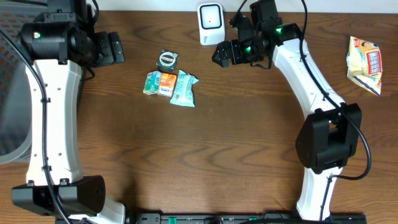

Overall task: Scan the item barcode
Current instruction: 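Swing the empty right gripper back toward the scanner area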

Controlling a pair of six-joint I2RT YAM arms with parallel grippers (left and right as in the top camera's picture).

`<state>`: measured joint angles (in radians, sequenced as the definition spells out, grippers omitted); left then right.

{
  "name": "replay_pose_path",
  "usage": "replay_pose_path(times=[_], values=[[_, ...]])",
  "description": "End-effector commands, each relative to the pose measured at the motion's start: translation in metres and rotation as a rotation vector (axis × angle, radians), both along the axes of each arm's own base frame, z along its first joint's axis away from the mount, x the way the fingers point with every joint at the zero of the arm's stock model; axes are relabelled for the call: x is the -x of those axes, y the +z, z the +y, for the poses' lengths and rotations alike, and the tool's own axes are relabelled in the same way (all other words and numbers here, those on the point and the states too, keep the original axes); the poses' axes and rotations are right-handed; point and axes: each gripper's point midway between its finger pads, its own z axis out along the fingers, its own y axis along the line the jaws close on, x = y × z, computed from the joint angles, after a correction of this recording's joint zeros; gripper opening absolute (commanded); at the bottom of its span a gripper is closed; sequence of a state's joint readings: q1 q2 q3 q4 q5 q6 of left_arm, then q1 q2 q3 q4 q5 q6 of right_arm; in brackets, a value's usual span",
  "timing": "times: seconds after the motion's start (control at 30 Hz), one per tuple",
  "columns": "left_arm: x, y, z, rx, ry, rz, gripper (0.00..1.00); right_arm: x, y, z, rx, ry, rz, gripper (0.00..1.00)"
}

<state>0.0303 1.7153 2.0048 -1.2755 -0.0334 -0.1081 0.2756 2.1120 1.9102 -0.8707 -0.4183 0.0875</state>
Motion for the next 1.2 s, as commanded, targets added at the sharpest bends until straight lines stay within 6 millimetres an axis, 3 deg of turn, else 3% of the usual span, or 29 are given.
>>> replay_pose_path(times=[0.0, 1.17], values=[[0.0001, -0.0029, 0.0044, -0.009, 0.02, 0.008, 0.98, 0.0003, 0.0087, 0.0003, -0.007, -0.007, -0.012, 0.99], [0.0001, -0.0029, 0.0044, -0.01, 0.02, 0.008, 0.98, 0.0024, 0.0089, 0.0061, -0.008, 0.004, -0.014, 0.99]])
